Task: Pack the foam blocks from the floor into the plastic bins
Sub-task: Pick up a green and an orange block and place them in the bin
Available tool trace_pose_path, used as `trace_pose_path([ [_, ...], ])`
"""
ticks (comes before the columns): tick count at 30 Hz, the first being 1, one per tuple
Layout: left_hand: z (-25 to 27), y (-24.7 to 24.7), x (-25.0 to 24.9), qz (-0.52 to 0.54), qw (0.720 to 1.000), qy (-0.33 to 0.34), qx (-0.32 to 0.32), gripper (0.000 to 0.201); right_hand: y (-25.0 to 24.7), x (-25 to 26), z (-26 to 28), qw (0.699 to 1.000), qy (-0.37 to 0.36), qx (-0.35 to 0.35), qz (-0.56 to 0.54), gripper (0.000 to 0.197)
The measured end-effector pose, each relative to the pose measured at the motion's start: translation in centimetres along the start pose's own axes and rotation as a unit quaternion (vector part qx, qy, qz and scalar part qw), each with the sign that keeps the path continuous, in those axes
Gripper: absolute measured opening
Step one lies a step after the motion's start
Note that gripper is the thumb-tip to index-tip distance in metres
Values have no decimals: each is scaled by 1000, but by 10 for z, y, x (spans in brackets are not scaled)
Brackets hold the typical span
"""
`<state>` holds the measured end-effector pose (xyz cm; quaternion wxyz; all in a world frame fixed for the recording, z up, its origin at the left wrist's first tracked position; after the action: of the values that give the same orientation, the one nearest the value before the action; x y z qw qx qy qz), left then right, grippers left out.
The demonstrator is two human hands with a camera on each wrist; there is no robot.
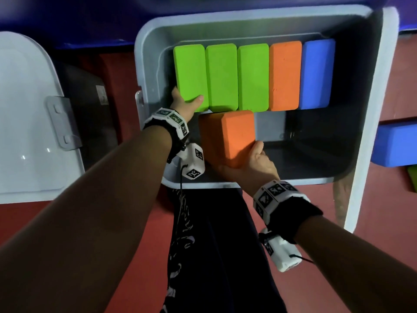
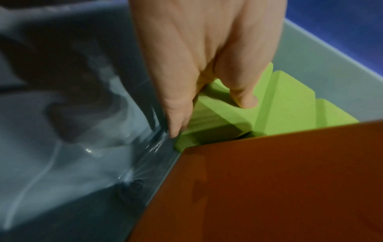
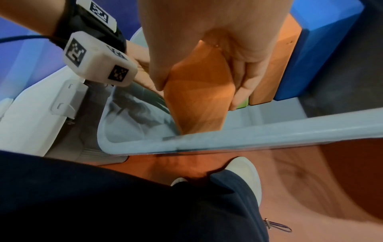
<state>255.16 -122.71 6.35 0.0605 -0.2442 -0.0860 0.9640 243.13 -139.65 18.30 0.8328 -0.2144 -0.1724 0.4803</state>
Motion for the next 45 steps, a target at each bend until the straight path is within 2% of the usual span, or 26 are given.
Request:
trace_pose_path([
  [6, 4, 2, 2, -41, 998, -4, 39, 94, 21, 12, -1, 999, 5, -32, 22, 74],
  [12, -3, -5, -5, -83, 994, -42, 60, 98, 39, 35, -8, 999, -14, -5, -34, 76],
  [14, 1, -6, -7, -96, 993, -19, 62, 96, 47, 42, -15, 998, -32, 17, -44, 75],
  [16, 3, -9, -5, -124, 990, 12, 59, 86, 58, 51, -22, 996, -72, 38, -32, 73],
  [19, -1, -13, 2, -135, 988, 14, 69, 98, 73, 61, -28, 995, -88, 50, -6, 79],
  [22, -1, -14, 5, -157, 986, -7, 58, 92, 79, 53, -33, 991, -65, 68, -95, 104],
  [24, 2, -12, 5, -113, 992, -15, 60, 110, 77, 44, -42, 985, -53, 96, -135, 112],
  [27, -21, -13, 25, -43, 997, -28, 61, 143, 70, 32, -58, 983, -64, 112, -134, 111],
  [30, -38, -14, 38, -5, 996, -45, 71, 153, 68, 26, -65, 979, -80, 117, -146, 107],
  [34, -30, -10, 39, 3, 999, -11, 40, 134, 71, 32, -72, 975, -104, 123, -151, 119],
  [37, -20, -7, 37, 21, 999, 5, 27, 137, 72, 28, -82, 971, -109, 133, -168, 101],
  [38, -13, -5, 35, 12, 1000, 14, 20, 132, 70, 26, -86, 970, -116, 134, -164, 97],
  [42, 2, 4, 29, -9, 996, 87, -15, 98, 73, 25, -104, 972, -137, 146, -127, 96],
  [45, -3, 4, 35, -22, 989, 140, -45, 83, 78, 28, -115, 974, -151, 140, -88, 98],
])
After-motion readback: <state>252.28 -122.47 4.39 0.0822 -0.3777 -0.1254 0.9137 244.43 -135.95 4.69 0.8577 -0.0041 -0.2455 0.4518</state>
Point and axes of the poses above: each hand's wrist, its own z-axis away from the middle knuckle, its own y-axis out of the palm, x = y × z, the point moved 2 cm from there along -z, towards the middle knuckle, and after that the axes turned 11 degrees about z, right-handed, at the moved point
